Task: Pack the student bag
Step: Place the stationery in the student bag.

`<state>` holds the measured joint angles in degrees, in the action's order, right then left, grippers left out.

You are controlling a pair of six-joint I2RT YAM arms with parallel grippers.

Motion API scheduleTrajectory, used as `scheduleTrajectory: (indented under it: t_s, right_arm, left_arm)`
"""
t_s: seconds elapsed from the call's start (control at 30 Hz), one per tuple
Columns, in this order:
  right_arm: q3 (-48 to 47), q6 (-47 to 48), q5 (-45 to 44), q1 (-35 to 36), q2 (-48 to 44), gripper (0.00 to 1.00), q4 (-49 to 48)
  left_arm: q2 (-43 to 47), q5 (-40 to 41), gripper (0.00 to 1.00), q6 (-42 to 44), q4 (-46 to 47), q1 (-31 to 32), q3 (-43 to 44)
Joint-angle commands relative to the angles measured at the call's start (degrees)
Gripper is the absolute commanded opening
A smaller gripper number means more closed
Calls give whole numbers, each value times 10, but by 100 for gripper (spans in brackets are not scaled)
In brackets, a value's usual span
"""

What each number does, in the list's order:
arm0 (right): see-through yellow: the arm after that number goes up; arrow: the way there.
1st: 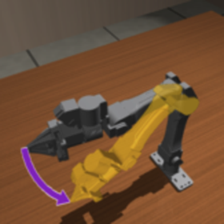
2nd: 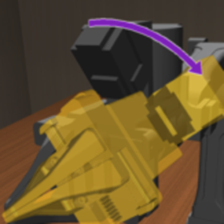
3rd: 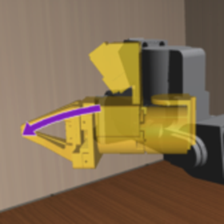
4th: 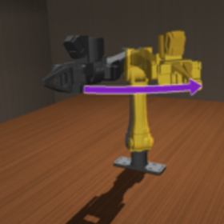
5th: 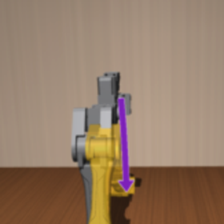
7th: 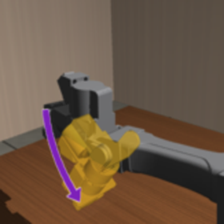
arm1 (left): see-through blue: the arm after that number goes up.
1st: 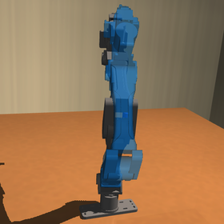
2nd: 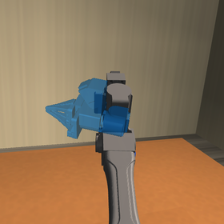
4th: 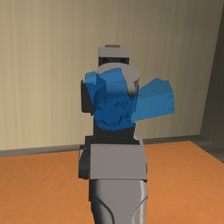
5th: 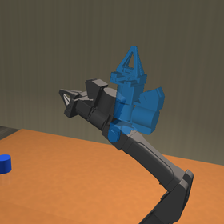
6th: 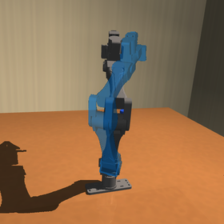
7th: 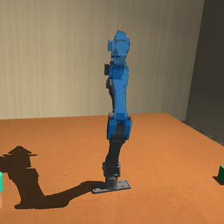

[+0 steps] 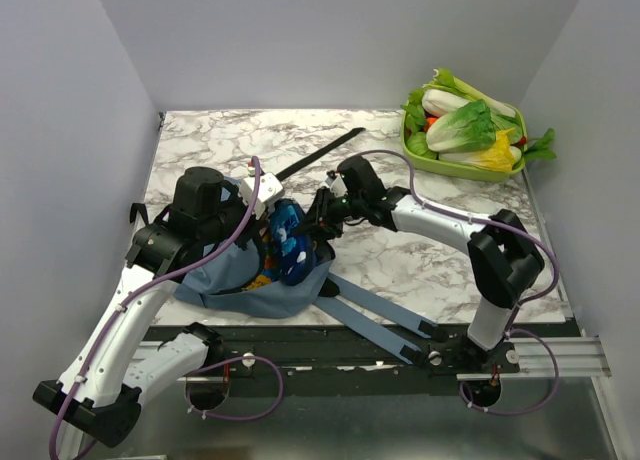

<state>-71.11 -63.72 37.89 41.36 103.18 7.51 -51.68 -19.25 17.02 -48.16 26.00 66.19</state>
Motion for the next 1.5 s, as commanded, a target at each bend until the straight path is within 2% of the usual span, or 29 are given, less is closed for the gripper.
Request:
scheduleTrajectory:
  t_s: [0.0, 0.13, 0.33, 0.43, 0.47, 0.53, 0.67, 0.77, 0.9, 0.97, 1.03, 1.13, 1.23, 1.27, 1.37, 1.47]
  right_arm:
    - [14, -93, -150, 10, -42, 9, 5]
    - [-16, -112, -252, 35, -40, 7, 57]
    - [-101, -115, -314, 66, 13, 8, 123]
    - [-157, -111, -326, 84, 39, 18, 159]
    - [-167, -110, -324, 88, 54, 27, 167]
    - [-199, -98, -294, 92, 70, 34, 177]
    - [-220, -52, -261, 101, 84, 55, 222]
    - [-198, -5, -244, 101, 63, 64, 237]
    - [-142, 41, -247, 101, 12, 70, 226]
    - [-134, 61, -236, 98, -6, 69, 212]
    - [-135, 94, -269, 95, -21, 66, 219]
    - [-116, 110, -308, 81, -51, 56, 222]
    - [-112, 113, -334, 60, -49, 39, 222]
    - [-110, 114, -343, 57, -43, 31, 223]
    - [-117, 129, -346, 52, -19, 19, 224]
    - [-127, 137, -337, 52, 9, 11, 210]
  left_arm:
    - [13, -39, 0, -8, 47, 5, 4]
    - [11, -43, 0, -12, 51, 5, 5]
    - [11, -41, 0, -11, 49, 5, 10]
    - [11, -46, 0, -15, 52, 5, 10]
    - [12, -47, 0, -16, 53, 5, 9]
    - [13, -47, 0, -16, 52, 5, 10]
    - [15, -45, 0, -12, 48, 5, 14]
    - [16, -47, 0, -10, 48, 5, 15]
    - [18, -49, 0, -12, 51, 5, 8]
    - [18, -49, 0, -11, 53, 5, 6]
    - [17, -48, 0, -11, 49, 5, 9]
    - [16, -46, 0, -11, 47, 5, 15]
    - [13, -47, 0, -14, 46, 5, 16]
    - [13, -49, 0, -14, 47, 5, 17]
    - [13, -47, 0, -15, 42, 5, 20]
    - [13, -47, 0, -13, 44, 5, 17]
